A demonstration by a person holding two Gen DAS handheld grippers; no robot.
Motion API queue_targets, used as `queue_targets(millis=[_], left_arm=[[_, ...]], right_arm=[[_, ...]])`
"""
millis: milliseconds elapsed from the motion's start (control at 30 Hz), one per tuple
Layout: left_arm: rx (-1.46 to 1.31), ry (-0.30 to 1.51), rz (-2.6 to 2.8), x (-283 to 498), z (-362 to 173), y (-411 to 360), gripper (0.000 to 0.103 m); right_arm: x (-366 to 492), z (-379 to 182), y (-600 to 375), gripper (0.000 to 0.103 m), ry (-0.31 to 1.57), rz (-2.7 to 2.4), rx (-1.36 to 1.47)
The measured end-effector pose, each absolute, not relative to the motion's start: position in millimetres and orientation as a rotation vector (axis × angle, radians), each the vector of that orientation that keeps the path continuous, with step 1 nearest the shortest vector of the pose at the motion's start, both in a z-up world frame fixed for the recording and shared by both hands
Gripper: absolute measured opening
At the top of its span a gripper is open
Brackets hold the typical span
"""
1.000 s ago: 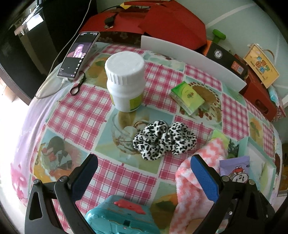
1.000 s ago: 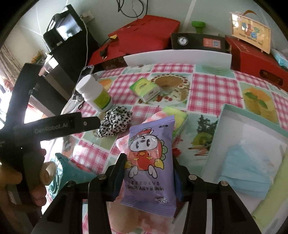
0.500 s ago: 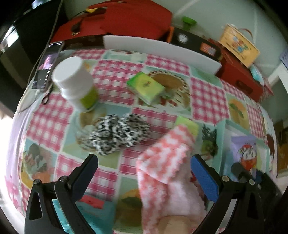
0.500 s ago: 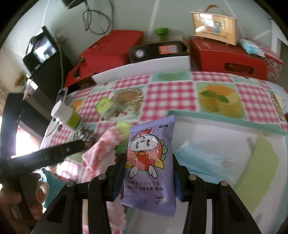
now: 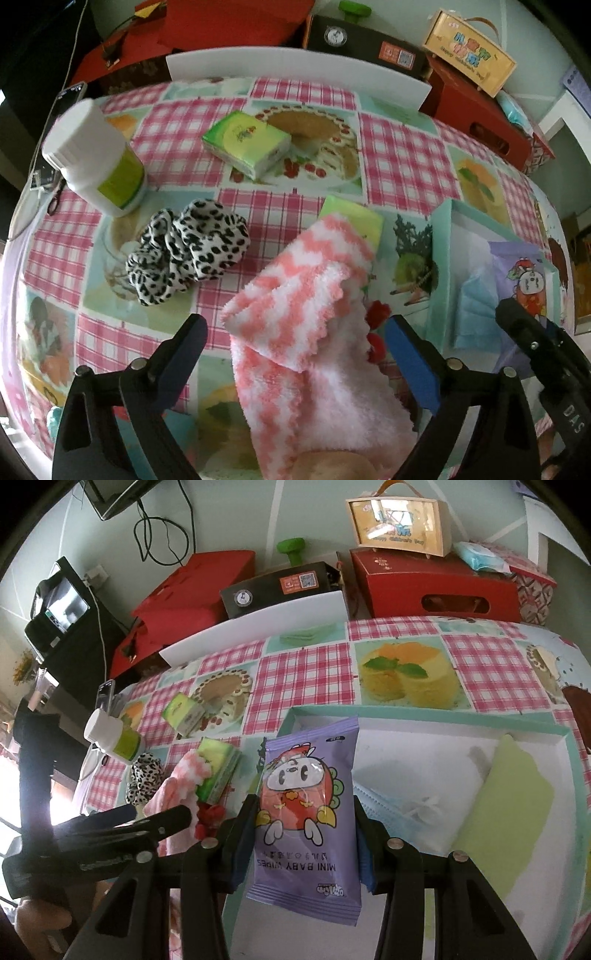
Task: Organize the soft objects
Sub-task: 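Lift the purple packet with the right tool while the left tool grasps the pink-white towel, then carry the packet over the tray with the right tool while the left tool lifts the towel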
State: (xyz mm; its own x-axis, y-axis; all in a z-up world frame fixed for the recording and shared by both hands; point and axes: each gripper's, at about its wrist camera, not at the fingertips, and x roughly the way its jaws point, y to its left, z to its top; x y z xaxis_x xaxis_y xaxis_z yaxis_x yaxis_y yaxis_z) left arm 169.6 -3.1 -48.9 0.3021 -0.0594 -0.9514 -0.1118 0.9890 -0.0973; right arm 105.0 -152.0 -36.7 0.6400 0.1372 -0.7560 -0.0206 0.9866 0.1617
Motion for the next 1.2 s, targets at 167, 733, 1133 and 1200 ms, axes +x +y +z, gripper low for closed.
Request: queue_targets(millis=[167,733,1133,1200], left_arm=[[-0.167,1.287,0.049,173,-59,1,0.091],[-0.3,1.236,-0.008,173,-49,17,0.033],[-0.388,1.154,-0.032,165,-30,28,0.021],[-0.394,1.139,-0.032,164,-26,30,0.021]], right_arm=[[106,-38,-153,0.049,0.881,0.088,0.151],[108,-43,-154,0.049,0.902,0.082,0.161],[109,-45,-154,0.049,0.906,0.083,0.161],[109,-45,-155,0.049,0.907,0.083,0.162]])
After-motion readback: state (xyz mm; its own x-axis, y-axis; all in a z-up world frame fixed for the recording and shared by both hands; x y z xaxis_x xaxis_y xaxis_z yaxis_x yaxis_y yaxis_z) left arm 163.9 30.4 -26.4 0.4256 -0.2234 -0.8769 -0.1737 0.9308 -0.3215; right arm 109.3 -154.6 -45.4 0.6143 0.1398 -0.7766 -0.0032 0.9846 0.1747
